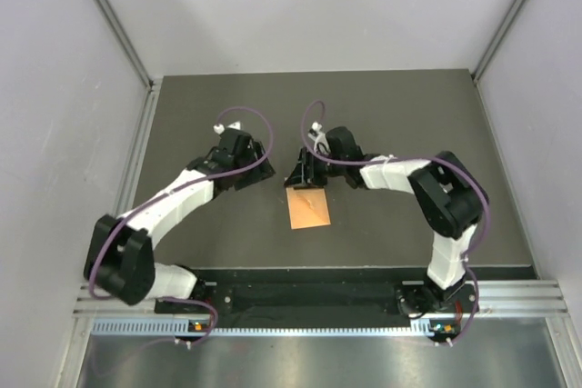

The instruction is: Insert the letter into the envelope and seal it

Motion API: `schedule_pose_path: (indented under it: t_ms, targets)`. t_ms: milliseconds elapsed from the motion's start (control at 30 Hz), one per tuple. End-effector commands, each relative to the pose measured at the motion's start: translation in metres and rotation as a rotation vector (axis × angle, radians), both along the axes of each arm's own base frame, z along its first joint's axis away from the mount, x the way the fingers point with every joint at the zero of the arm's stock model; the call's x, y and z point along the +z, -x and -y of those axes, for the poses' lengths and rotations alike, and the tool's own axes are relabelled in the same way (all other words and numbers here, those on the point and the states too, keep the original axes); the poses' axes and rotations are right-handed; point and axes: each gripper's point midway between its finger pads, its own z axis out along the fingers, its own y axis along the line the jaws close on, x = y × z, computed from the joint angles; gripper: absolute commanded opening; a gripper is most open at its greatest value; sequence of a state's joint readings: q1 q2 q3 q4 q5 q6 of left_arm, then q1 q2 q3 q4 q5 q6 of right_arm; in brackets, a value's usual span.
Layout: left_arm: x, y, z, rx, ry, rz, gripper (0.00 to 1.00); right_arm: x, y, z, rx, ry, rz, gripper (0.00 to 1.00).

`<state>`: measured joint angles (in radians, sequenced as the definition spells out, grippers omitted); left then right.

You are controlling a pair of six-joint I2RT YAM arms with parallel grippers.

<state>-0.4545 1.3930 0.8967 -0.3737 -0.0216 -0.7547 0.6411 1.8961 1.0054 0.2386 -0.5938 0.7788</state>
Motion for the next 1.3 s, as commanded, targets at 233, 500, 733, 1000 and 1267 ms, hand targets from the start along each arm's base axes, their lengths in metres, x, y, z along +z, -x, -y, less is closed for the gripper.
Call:
schedule_pose_path:
  t_ms: [233, 500, 733, 1000, 1267]
  targets:
    - [0.153, -0.015, -0.088, 0.335, -0.148, 0.486, 0.99, 0.203, -0.035, 0.078, -0.258, 0.149, 0.612, 0.99]
    - [0.146, -0.008, -0.125, 0.389, -0.309, 0.656, 0.99, 0.178, -0.034, 0.251, -0.725, 0.441, 0.785, 0.99]
    - [0.132, -0.024, -0.139, 0.319, -0.549, 0.781, 0.99, 0.130, -0.040, 0.312, -0.761, 0.736, 0.947, 0.99]
    - [0.035, -0.022, -0.146, 0.237, -0.650, 0.765, 0.99, 0.101, -0.056, 0.340, -0.806, 0.712, 1.028, 0.99]
    - [0.028, -0.021, -0.153, 0.292, -0.620, 0.916, 0.99, 0.092, -0.055, 0.332, -0.780, 0.658, 1.094, 0.99]
